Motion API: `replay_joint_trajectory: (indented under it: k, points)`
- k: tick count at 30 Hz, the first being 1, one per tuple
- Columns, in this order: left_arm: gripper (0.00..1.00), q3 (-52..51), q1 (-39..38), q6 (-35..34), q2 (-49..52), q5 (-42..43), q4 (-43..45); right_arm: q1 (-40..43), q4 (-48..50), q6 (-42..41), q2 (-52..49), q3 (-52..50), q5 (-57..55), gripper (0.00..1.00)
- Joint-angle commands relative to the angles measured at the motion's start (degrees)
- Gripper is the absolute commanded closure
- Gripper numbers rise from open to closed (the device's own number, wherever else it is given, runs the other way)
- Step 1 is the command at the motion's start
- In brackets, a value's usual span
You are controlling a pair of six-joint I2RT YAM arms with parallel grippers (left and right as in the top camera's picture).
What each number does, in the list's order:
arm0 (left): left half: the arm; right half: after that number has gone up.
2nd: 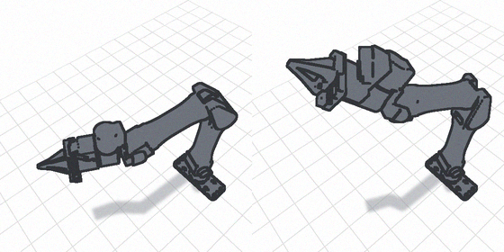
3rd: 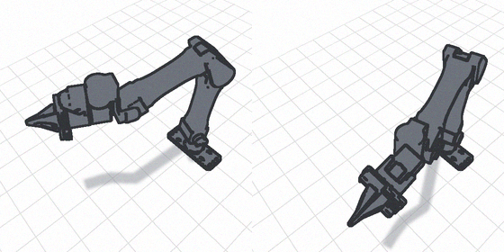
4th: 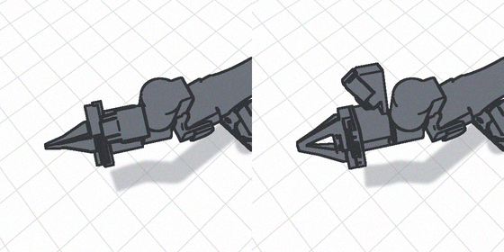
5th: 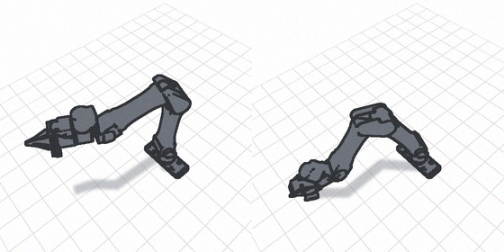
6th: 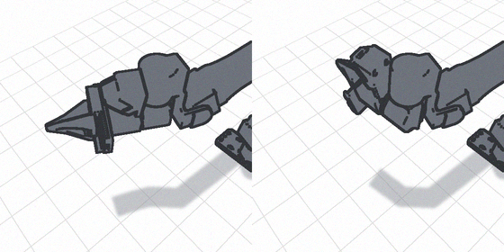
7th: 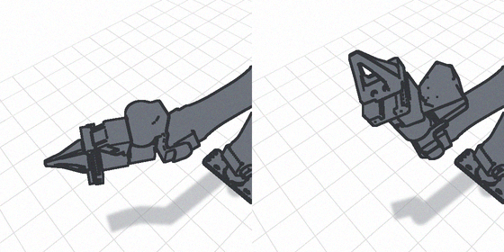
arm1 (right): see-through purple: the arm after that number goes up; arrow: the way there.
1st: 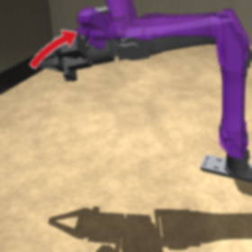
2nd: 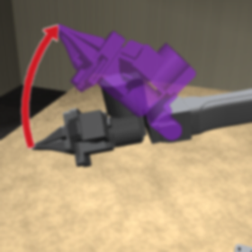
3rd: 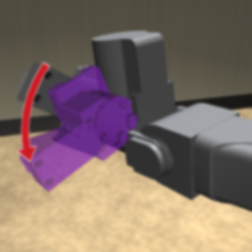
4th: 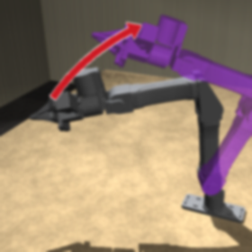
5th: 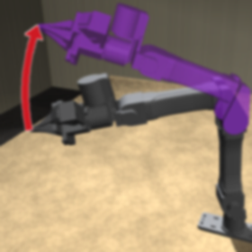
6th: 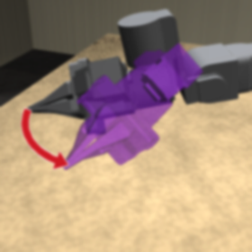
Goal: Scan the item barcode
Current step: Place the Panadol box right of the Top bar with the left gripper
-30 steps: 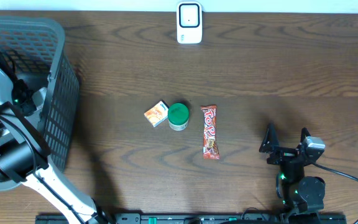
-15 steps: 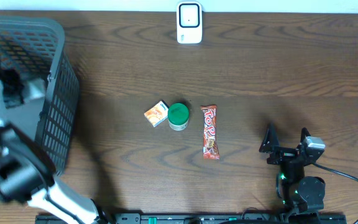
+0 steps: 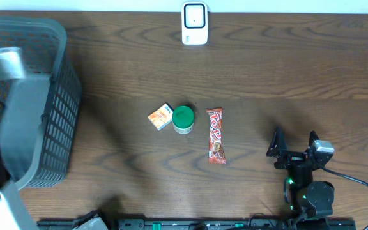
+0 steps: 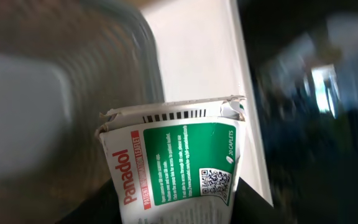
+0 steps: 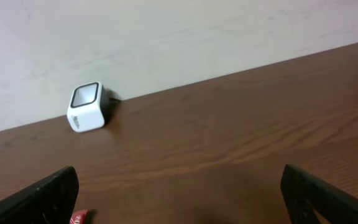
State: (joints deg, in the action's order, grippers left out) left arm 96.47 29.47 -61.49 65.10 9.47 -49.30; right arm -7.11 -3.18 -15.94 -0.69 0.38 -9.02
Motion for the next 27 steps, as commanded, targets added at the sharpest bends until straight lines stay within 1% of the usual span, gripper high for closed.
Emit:
replay_joint_trajectory:
  k: [1, 2, 4, 5, 7, 9, 14, 16, 19, 23, 27]
  points:
    - [0.56, 0.20, -8.44, 3.85, -0.48, 9.57, -3.82, -0.48, -0.22, -0.31, 0.24, -0.07, -0.37, 0.01]
    - [0.56, 0.17, -12.20, 4.94, -0.09, 9.79, -4.79, -0.48, -0.22, -0.33, 0.26, -0.07, -0.37, 0.01]
    - [0.57, 0.13, -17.09, 6.54, 0.66, 9.77, -5.11, -0.48, -0.22, -0.33, 0.24, -0.07, -0.37, 0.01]
    - [0.56, 0.15, -22.91, 8.81, 1.92, 9.73, -5.09, -0.48, -0.22, -0.33, 0.26, -0.07, -0.37, 0.01]
    - [0.56, 0.15, -28.72, 12.02, 3.61, 9.33, -5.09, -0.48, -0.22, -0.31, 0.24, -0.07, -0.37, 0.01]
    - [0.56, 0.15, -33.90, 16.50, 5.60, 9.33, -5.09, -0.48, -0.22, -0.33, 0.24, -0.07, -0.37, 0.01]
    - [0.57, 0.15, -47.36, 30.32, 12.98, 9.35, -5.92, -0.48, -0.22, -0.33, 0.26, -0.07, -0.37, 0.01]
    - [0.56, 0.13, -51.52, 34.82, 16.00, 9.35, -5.99, -0.48, -0.22, -0.31, 0.24, -0.07, -0.37, 0.01]
    - [0.56, 0.15, -57.64, 39.10, 21.64, 9.33, -5.92, -0.48, -0.22, -0.31, 0.26, -0.07, -0.37, 0.01]
    - [0.56, 0.15, -62.58, 45.16, 27.43, 9.33, -5.97, -0.48, -0.22, -0.31, 0.26, -0.07, -0.37, 0.01]
    - [0.56, 0.13, -67.78, 54.10, 33.90, 9.33, -5.95, -0.48, -0.22, -0.33, 0.24, -0.07, -0.37, 0.01]
